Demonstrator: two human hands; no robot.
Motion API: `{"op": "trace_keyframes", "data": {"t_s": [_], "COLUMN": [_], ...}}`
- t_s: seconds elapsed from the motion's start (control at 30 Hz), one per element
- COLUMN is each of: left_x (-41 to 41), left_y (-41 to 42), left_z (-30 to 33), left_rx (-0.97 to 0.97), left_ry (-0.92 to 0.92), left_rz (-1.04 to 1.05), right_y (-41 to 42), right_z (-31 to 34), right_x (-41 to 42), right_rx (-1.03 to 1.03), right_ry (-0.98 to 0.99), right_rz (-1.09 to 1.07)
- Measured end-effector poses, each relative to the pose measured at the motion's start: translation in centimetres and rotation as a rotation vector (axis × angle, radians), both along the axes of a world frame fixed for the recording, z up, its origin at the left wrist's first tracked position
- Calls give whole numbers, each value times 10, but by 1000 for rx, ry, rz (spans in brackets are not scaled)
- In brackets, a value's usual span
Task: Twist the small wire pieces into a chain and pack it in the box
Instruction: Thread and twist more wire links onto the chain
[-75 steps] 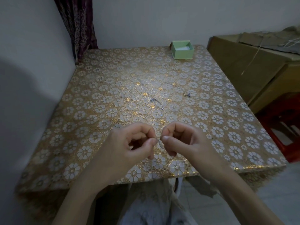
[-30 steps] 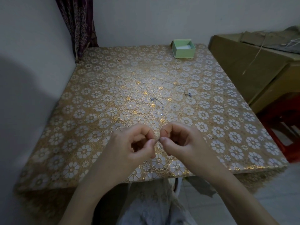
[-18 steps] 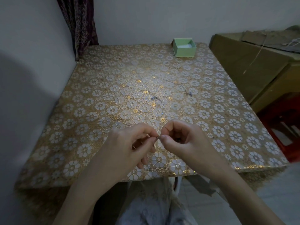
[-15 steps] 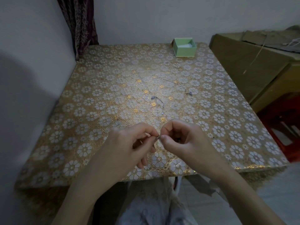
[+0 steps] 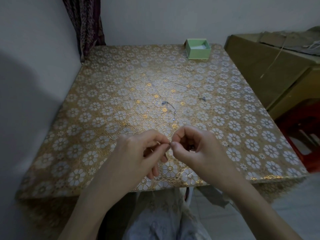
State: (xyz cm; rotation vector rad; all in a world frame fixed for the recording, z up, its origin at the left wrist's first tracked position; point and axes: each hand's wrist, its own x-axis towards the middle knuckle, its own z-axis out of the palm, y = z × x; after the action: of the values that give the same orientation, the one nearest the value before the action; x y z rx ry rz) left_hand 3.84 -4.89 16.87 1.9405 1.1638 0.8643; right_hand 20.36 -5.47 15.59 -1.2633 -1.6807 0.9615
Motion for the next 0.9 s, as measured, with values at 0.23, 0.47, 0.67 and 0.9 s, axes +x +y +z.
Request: {"op": "trace_keyframes", "data": {"t_s": [0.23, 0.47, 0.67, 0.9], "left_x": [-1, -2, -2, -1], "left_y": [1, 1, -1, -2], "left_z": [-6, -11, -15, -10], "left_rx": [29, 76, -3, -113], "left_ry": [65, 113, 90, -47], "left_rz": [-2, 21, 18, 37], "right_y": [-2, -3, -4, -2], "right_z": [-8, -12, -11, -10], "right_x": [-1, -4, -1, 5], "right_rx": [69, 95, -110, -106], "right_ry": [-67, -127, 144, 185], "right_rz": [-14, -9, 26, 20]}}
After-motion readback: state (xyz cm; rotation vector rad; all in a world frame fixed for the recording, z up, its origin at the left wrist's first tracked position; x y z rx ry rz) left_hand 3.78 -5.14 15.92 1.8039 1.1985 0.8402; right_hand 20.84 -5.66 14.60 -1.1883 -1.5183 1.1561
